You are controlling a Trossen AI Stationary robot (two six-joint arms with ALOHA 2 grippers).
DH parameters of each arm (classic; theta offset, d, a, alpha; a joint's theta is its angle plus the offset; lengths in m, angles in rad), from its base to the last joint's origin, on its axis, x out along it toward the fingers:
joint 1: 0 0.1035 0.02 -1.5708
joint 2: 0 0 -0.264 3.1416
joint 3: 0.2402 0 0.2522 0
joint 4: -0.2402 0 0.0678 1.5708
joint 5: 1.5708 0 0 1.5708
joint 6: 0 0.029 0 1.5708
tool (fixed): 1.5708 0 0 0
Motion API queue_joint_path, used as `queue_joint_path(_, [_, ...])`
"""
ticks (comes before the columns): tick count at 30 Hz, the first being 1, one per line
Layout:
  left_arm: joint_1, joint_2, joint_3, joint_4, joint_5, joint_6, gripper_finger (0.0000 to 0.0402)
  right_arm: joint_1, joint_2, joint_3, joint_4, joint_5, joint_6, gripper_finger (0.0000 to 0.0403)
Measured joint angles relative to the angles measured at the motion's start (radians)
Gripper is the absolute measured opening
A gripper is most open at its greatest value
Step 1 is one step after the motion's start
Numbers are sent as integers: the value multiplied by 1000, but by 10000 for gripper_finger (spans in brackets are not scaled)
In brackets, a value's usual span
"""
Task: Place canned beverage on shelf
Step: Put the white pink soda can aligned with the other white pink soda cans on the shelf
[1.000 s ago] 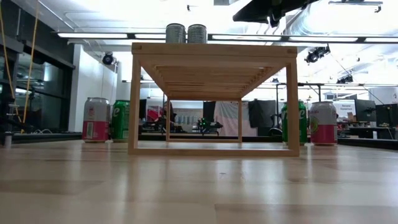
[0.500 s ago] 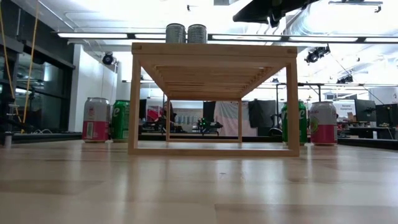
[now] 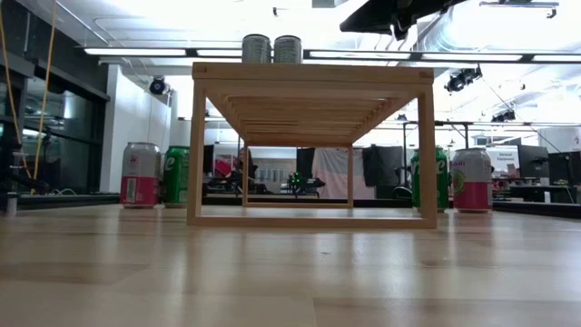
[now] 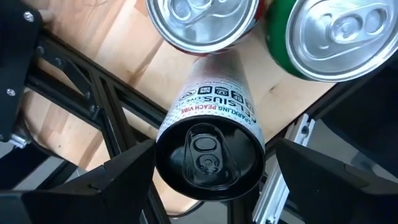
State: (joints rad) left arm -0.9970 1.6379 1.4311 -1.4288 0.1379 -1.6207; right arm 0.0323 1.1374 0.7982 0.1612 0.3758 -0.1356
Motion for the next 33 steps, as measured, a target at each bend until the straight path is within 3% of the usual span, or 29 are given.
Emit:
queue_joint_path(8, [2, 0, -15, 12, -7, 0, 321, 0, 0, 0, -1, 0, 0, 0])
queue_joint_path(15, [2, 0, -104, 45, 90, 2, 321, 0, 0, 0, -3, 0, 0, 0])
queue_joint_path(33, [2, 0, -111, 46, 14, 27, 314, 0, 0, 0, -3, 0, 4, 0])
